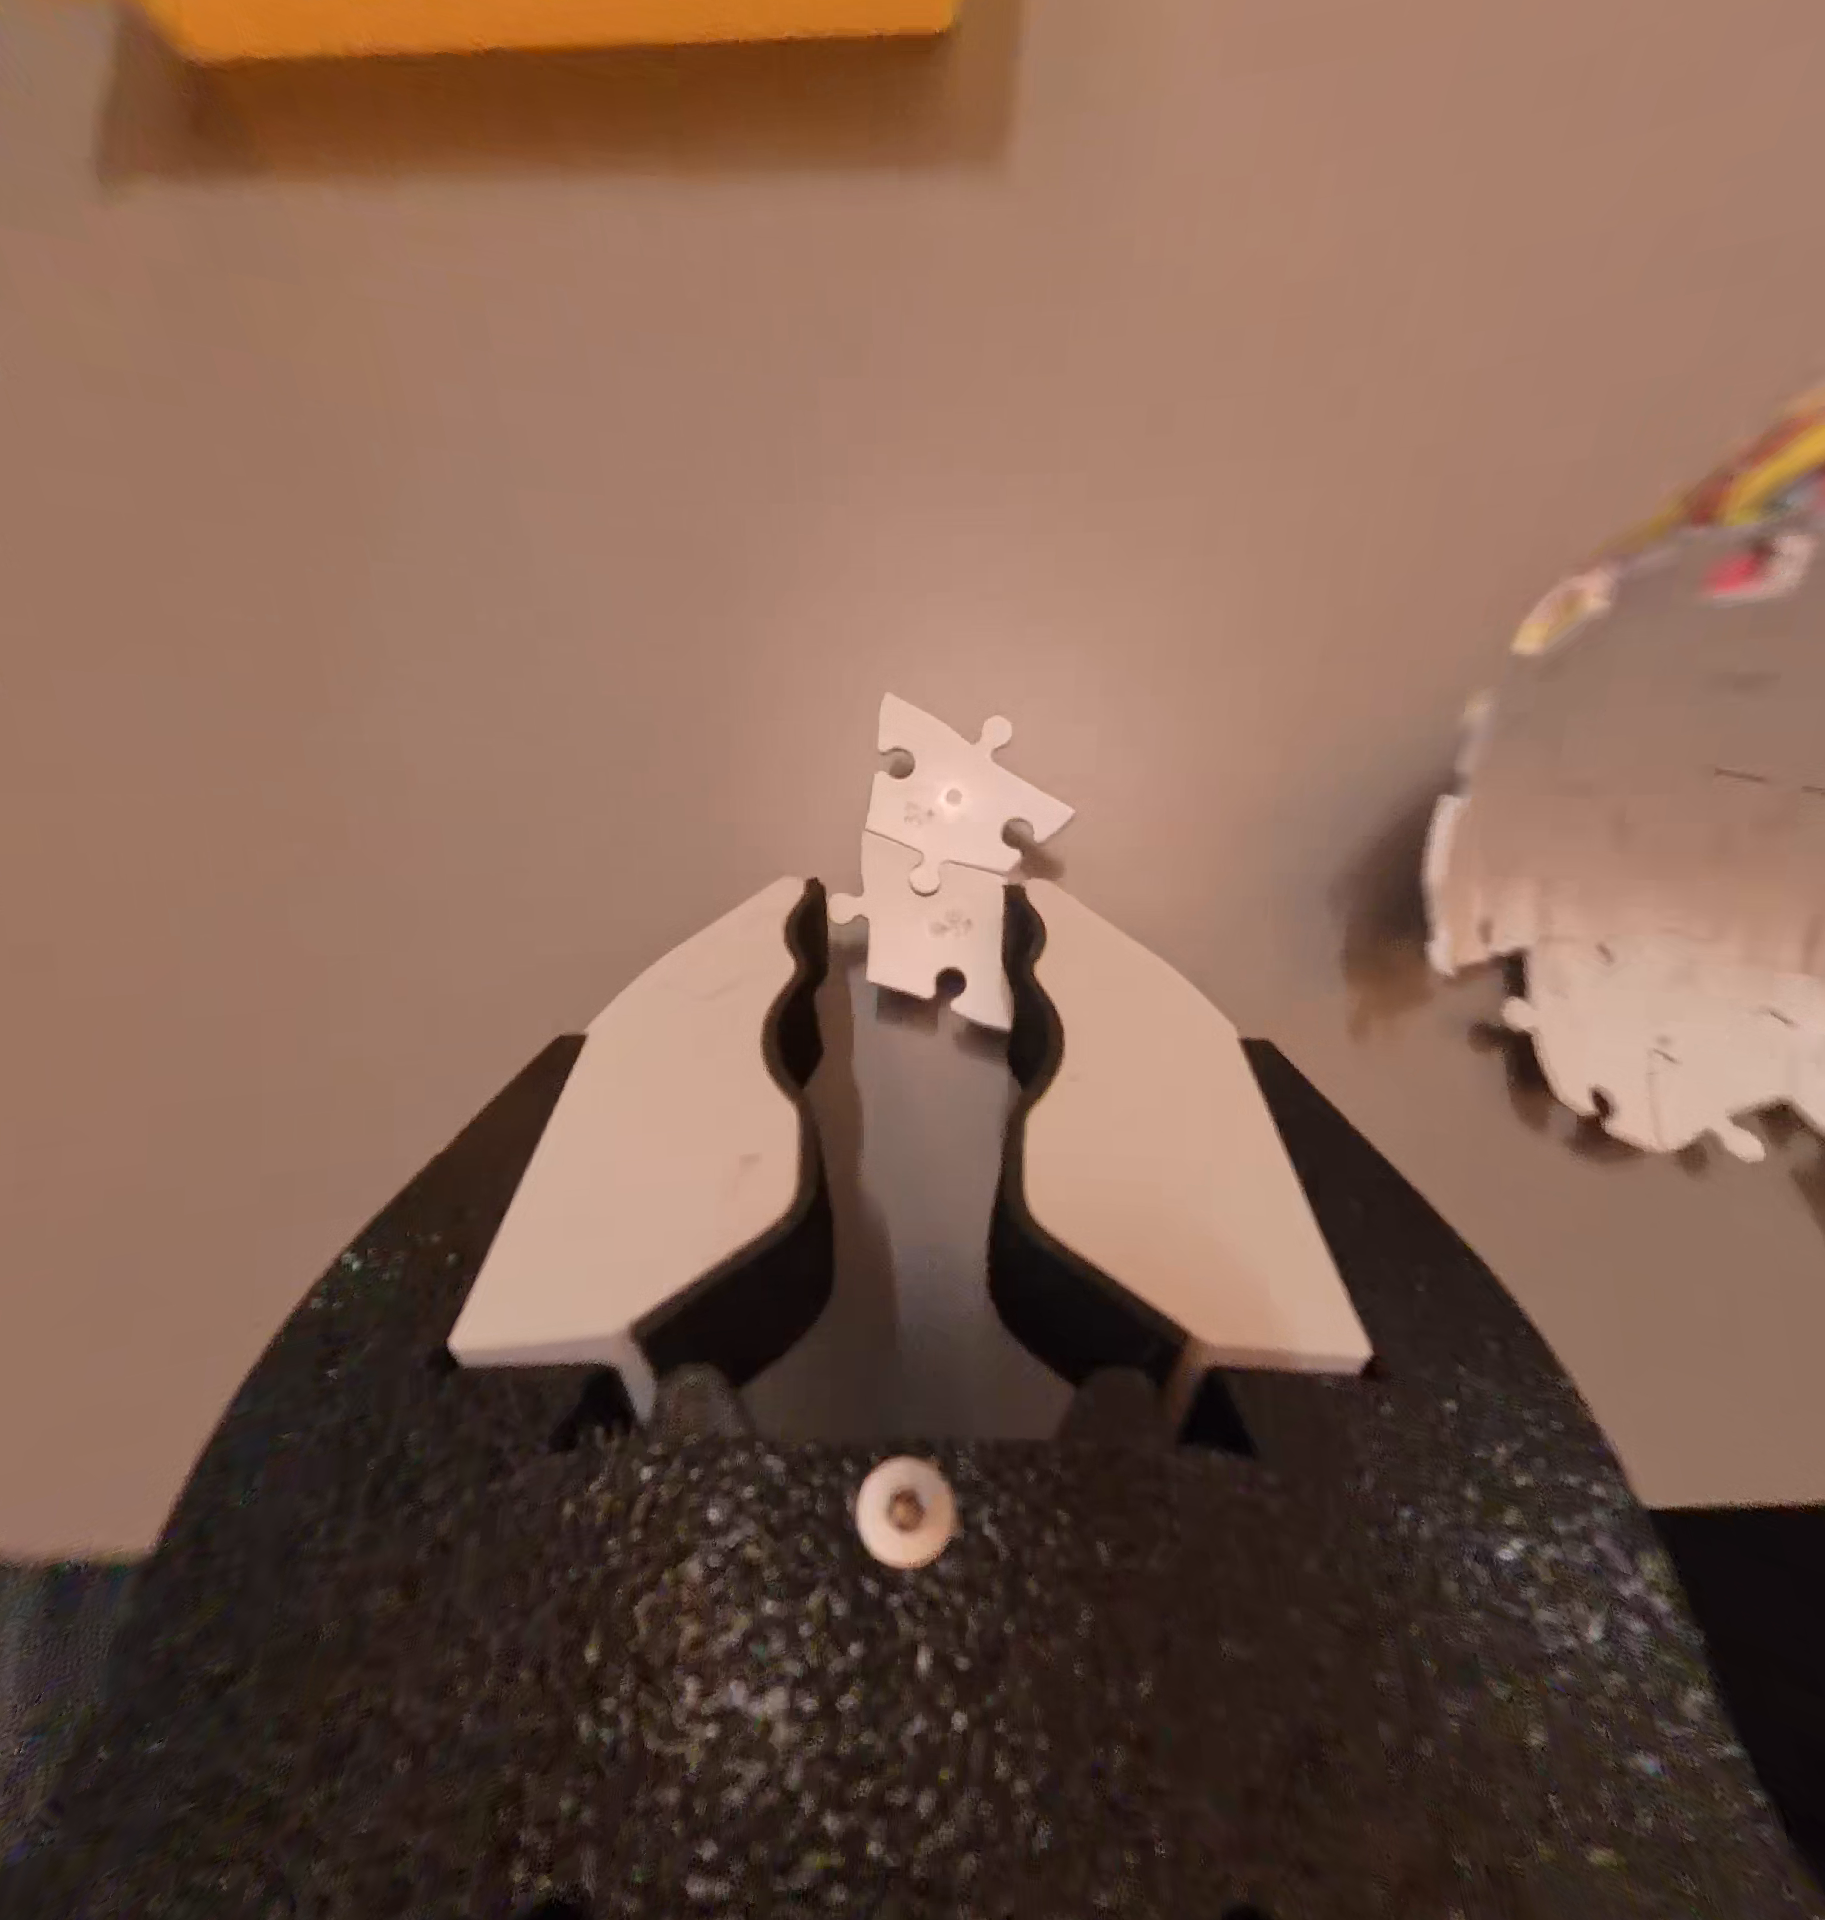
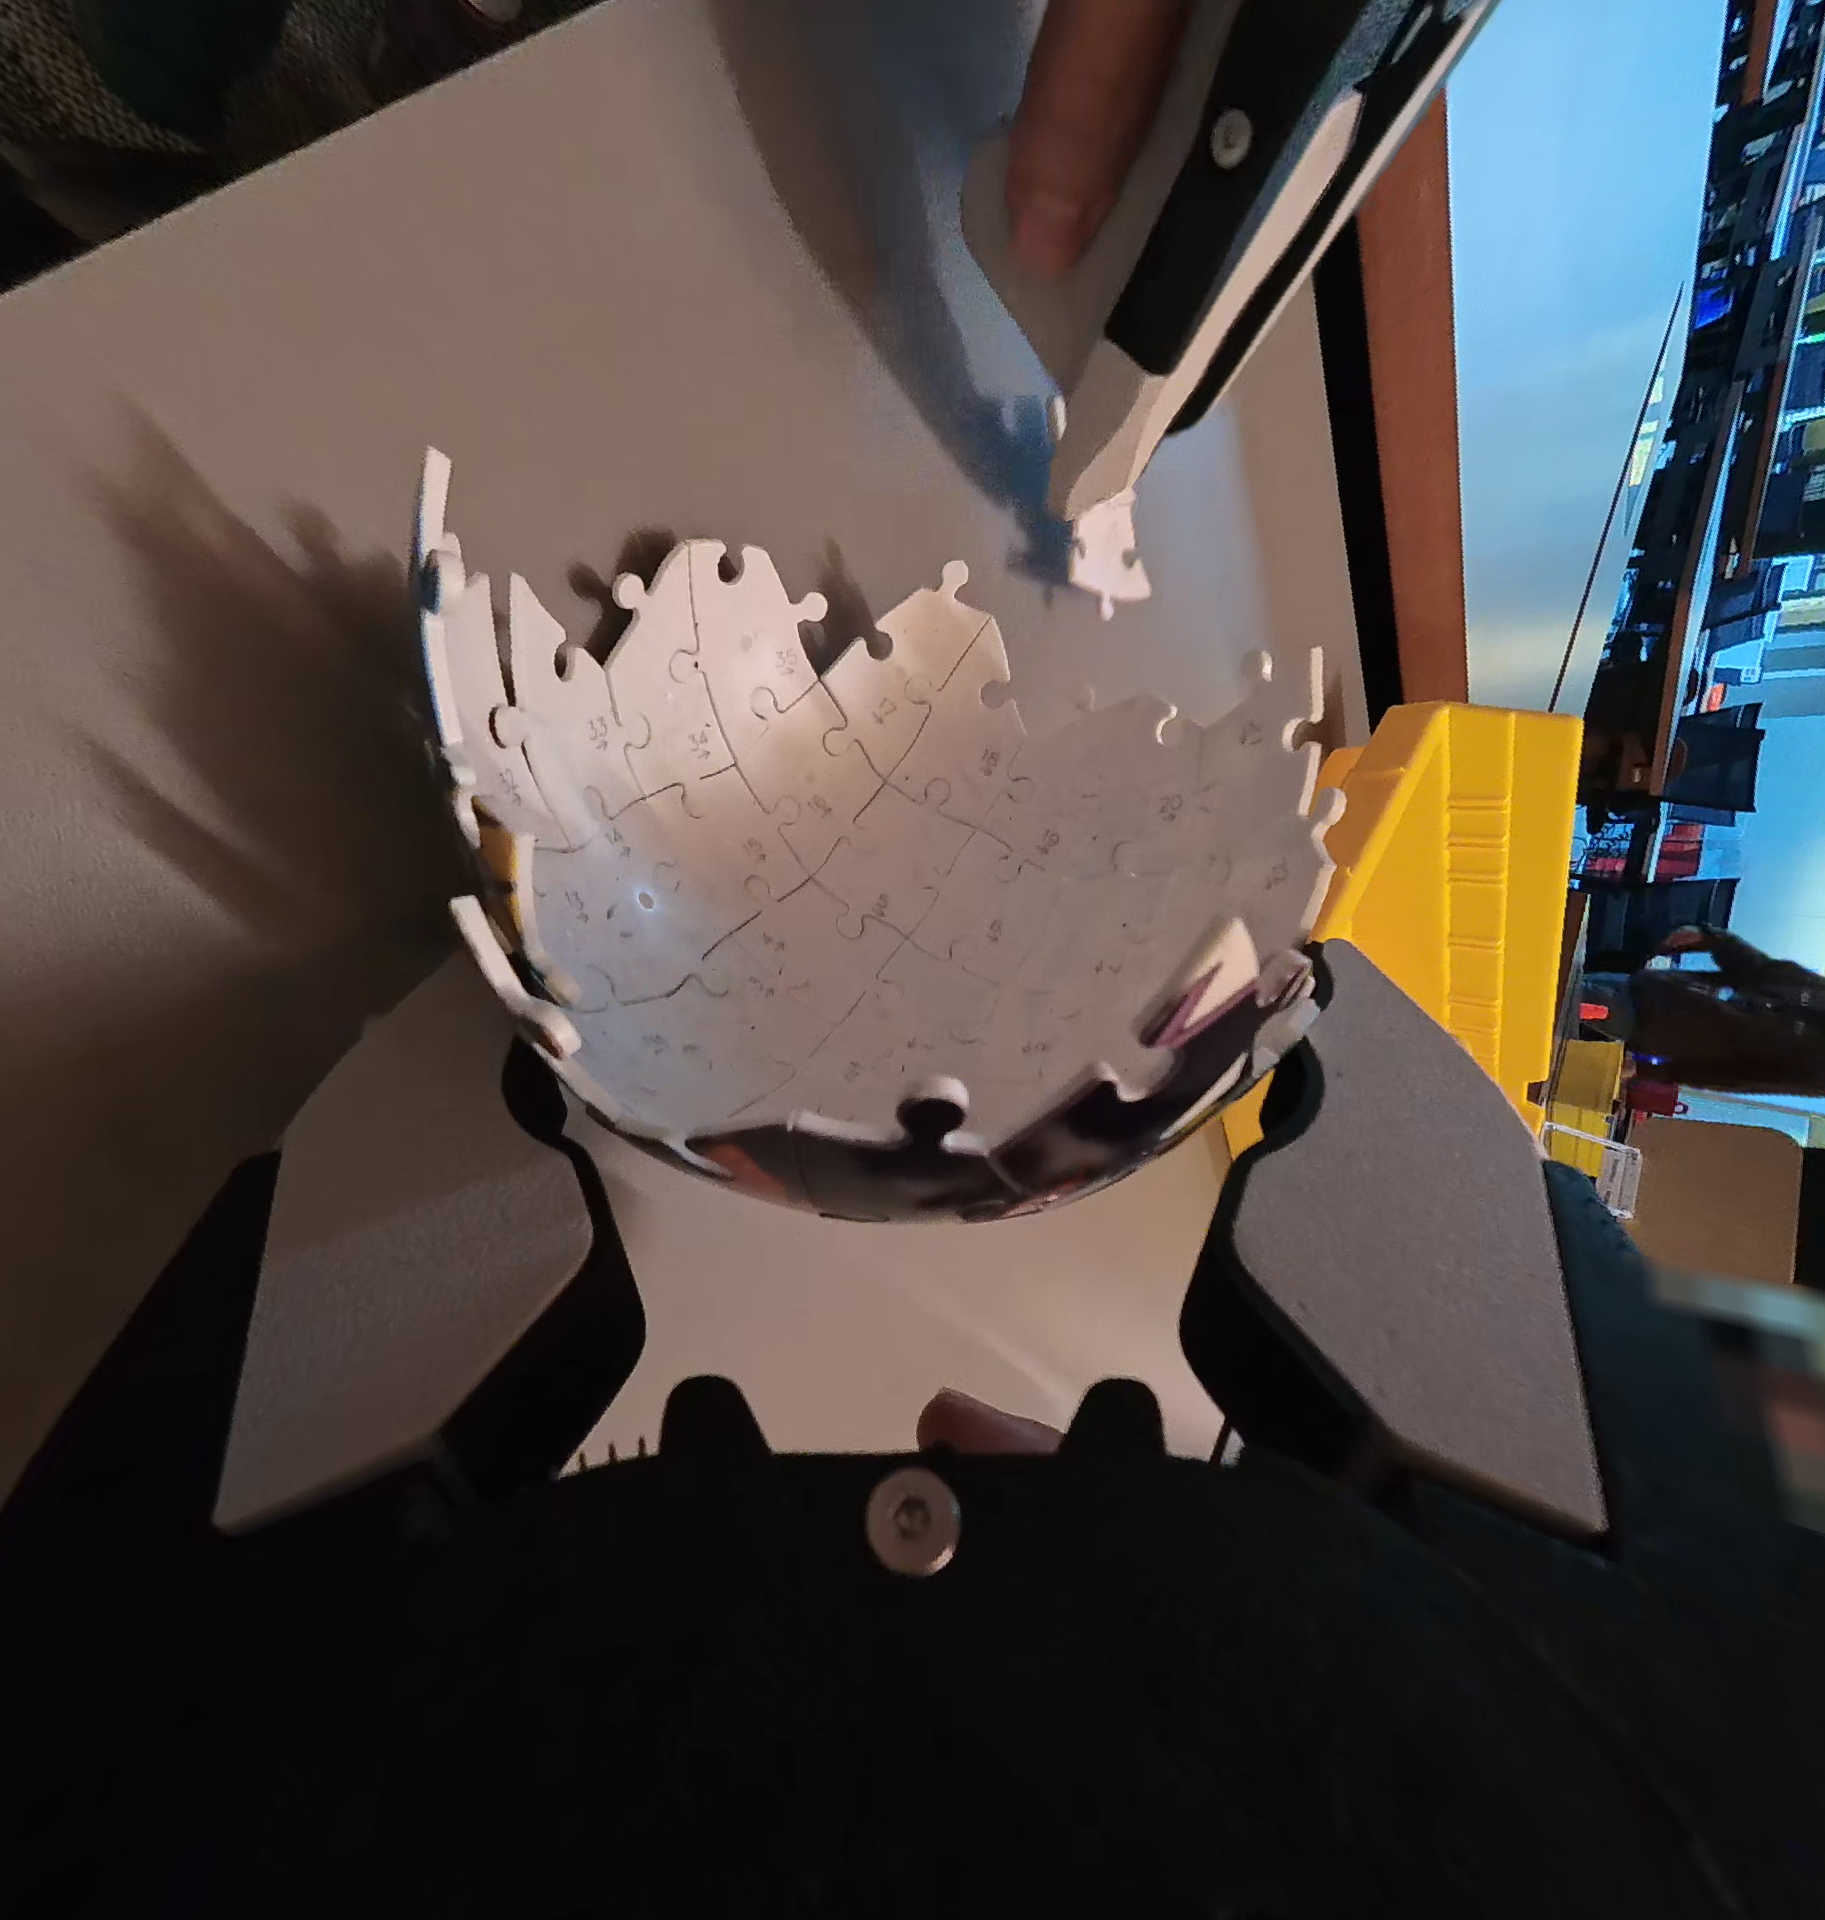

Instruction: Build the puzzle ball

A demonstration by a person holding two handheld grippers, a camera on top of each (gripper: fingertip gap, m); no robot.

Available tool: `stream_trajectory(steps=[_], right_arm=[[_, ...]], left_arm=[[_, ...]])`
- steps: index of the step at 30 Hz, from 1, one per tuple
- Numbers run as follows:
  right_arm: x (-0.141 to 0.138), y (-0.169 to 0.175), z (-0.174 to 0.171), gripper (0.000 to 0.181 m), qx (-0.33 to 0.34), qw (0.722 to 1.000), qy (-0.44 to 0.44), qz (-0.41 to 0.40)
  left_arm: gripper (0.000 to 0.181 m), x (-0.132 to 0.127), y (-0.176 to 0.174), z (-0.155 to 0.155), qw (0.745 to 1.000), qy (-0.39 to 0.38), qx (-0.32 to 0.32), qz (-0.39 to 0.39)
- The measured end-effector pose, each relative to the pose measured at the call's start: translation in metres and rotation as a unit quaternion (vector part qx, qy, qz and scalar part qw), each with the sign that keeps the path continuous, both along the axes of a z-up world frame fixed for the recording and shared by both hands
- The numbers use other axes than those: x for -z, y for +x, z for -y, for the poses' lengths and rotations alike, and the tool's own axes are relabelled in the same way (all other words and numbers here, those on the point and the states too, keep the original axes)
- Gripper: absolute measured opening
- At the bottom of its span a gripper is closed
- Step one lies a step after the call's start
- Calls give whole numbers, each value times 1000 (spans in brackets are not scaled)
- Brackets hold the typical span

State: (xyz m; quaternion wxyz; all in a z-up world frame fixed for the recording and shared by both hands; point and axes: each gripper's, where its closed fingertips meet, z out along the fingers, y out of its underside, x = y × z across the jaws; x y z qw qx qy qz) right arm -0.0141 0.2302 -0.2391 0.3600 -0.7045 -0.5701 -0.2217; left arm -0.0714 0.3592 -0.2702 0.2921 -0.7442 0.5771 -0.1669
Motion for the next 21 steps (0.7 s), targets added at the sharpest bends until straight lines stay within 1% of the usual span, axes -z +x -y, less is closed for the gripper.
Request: stream_trajectory(steps=[1,2,3,6,9,11,13,14,16,17,19,21], right_arm=[[0,0,0,133,2,1000,-1,0],[0,-1,0,133,5,1000,-1,0],[-1,-1,0,133,6,1000,0,3],[-1,0,0,133,15,999,3,31],[-1,0,-1,132,25,999,5,43],[-1,0,-1,132,37,998,4,49],[-2,-1,0,132,43,997,5,60],[-2,-1,0,132,45,997,4,66],[-2,1,1,132,54,996,1,72],[-2,2,1,132,59,996,-1,72],[-1,4,2,132,70,995,-5,73],[-1,6,2,131,89,994,-10,68]], left_arm=[[32,0,-4,-5,999,2,-30,-11],[32,1,-6,-5,999,-3,-48,-18],[32,1,-7,-1,998,-18,-50,-21],[32,-1,-9,24,994,-99,-22,-30],[32,-19,-13,46,991,-132,10,-26],[32,-27,-23,55,991,-123,16,-45],[32,-37,-36,50,996,-59,-2,-68],[32,-42,-36,52,997,-44,-2,-62],[32,-46,-27,74,996,-69,29,-44],[32,-43,-21,82,996,-74,41,-40],[32,-25,-14,84,995,-68,36,-66],[32,-9,-7,90,992,-84,41,-82]])
